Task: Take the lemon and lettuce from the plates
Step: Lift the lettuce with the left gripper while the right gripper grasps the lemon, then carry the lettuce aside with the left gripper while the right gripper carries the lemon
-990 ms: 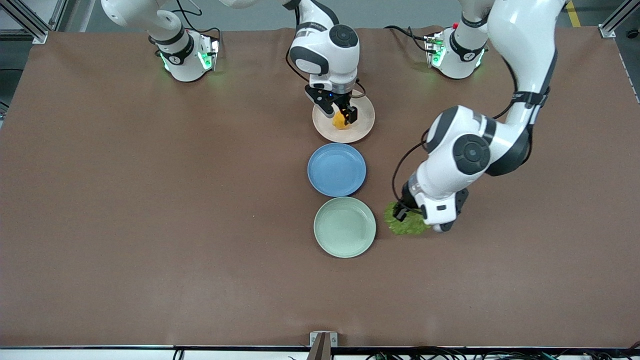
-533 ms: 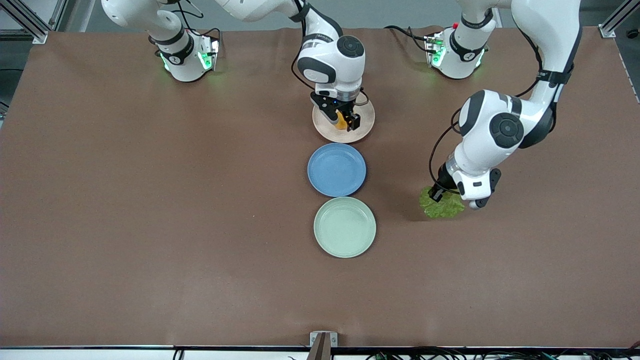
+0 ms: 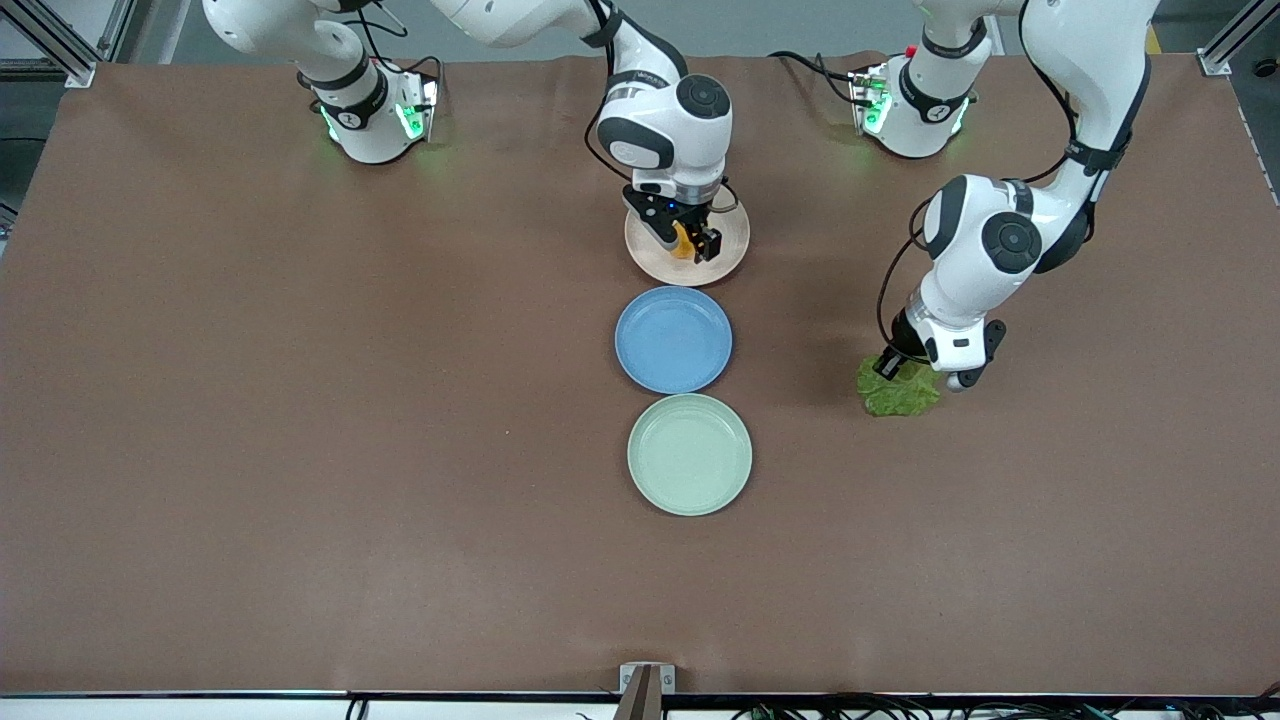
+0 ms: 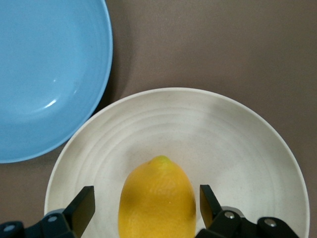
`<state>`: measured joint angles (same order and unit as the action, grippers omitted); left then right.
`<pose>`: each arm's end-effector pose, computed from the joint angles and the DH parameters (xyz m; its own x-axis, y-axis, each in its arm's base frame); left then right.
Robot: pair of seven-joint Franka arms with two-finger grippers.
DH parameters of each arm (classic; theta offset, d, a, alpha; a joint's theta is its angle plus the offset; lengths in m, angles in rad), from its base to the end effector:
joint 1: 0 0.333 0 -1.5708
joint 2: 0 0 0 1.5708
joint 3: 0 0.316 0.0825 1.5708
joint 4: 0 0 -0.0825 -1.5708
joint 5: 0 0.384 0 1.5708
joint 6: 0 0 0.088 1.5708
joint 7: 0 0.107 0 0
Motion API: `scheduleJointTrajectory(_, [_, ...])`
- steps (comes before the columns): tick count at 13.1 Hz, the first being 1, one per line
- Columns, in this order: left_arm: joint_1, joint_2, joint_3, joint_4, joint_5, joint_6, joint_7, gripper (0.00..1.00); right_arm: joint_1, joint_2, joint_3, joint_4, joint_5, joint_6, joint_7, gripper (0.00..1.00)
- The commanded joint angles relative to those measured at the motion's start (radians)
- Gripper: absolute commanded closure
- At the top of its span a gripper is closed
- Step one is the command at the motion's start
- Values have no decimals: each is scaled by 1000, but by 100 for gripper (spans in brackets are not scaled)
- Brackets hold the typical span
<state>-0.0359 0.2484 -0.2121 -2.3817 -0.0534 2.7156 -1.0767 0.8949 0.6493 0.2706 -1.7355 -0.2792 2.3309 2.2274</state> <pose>0.4991 -0.1266 0.2282 0.6342 0.7727 -0.0272 0.7699 -0.6279 0.1140 0.2811 0.6031 0.2138 0.6076 -0.7932 0.0419 -0.7938 -0.6082 -0.0027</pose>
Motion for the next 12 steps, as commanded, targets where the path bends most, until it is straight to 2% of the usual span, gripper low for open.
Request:
scheduleJointTrajectory(1, [33, -35, -9, -54, -11, 27, 61, 100, 18, 16, -10, 14, -29, -1, 32, 9])
scheduleJointTrajectory(2, [39, -34, -9, -56, -11, 27, 78, 100, 22, 16, -10, 14, -29, -1, 32, 11])
scheduleJointTrajectory(3, [40, -34, -9, -60, -11, 27, 96, 99, 24, 16, -10, 14, -29, -2, 32, 20])
scheduleJointTrajectory(4, [63, -26, -9, -62, -10, 27, 136, 99, 24, 16, -10, 14, -34, -4, 32, 38])
scheduleJointTrajectory(6, [76, -23, -9, -66, -11, 27, 191, 99, 22, 12, -10, 16, -44, -11, 41, 86])
scheduleJointTrajectory(7, [76, -18, -9, -68, -11, 27, 193, 99, 19, 9, -10, 16, -43, -15, 58, 97])
scheduleJointTrajectory(9, [77, -17, -9, -68, -11, 27, 201, 97, 3, 0, -8, 24, -41, -21, 45, 99])
scheduleJointTrajectory(10, [77, -18, -9, -65, -10, 27, 201, 85, -23, -11, -1, 24, -40, -37, 25, 99])
scheduleJointTrajectory(11, [77, -23, -9, -60, -9, 27, 202, 54, -43, -55, 4, 22, -31, -74, -47, 99])
scheduleJointTrajectory(12, [77, -24, -9, -56, -9, 27, 230, 28, -65, -83, 13, 22, -25, -120, -172, 99])
